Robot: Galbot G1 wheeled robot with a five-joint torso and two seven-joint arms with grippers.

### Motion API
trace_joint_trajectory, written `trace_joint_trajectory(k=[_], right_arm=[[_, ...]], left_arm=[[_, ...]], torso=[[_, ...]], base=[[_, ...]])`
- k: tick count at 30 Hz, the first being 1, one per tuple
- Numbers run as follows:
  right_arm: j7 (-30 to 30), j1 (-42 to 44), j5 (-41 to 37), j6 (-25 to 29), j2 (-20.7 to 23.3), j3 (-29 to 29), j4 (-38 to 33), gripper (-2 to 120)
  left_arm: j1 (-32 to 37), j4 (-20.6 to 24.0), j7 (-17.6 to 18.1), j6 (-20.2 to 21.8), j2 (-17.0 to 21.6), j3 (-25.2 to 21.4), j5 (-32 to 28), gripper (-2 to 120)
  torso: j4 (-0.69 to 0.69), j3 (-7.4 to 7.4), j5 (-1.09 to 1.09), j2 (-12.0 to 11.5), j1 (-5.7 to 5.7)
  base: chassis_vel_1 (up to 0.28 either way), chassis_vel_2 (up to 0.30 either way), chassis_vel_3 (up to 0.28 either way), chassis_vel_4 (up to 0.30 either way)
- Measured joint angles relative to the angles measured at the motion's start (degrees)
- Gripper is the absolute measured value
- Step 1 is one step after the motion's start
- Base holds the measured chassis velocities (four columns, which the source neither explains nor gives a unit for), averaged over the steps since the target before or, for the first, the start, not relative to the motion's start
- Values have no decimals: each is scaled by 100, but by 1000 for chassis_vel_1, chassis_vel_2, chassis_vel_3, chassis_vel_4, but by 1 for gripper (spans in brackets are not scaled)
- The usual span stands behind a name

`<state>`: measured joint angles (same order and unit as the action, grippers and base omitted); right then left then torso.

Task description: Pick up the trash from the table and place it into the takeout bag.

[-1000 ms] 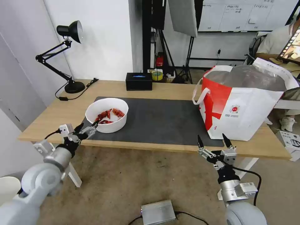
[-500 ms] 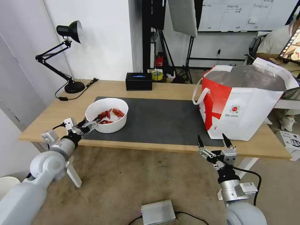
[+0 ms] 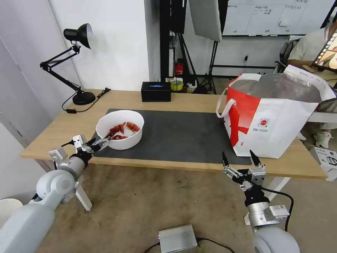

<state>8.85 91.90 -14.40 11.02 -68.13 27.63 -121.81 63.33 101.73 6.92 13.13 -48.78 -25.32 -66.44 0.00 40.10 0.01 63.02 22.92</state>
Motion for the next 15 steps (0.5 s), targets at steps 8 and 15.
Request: trace_joint_trajectory(k=[8, 15], right_arm=[[0, 0, 0, 0, 0, 0, 0, 100], [0, 0, 0, 0, 0, 0, 0, 100]], left_arm=[[-79, -9, 11, 52, -4, 58, 1, 56], [-91, -4, 28, 73, 4, 79, 8, 33]], torso=[[0, 0, 0, 0, 0], [0, 0, -1, 0, 0]], base=[[0, 0, 0, 0], [0, 0, 0, 0]])
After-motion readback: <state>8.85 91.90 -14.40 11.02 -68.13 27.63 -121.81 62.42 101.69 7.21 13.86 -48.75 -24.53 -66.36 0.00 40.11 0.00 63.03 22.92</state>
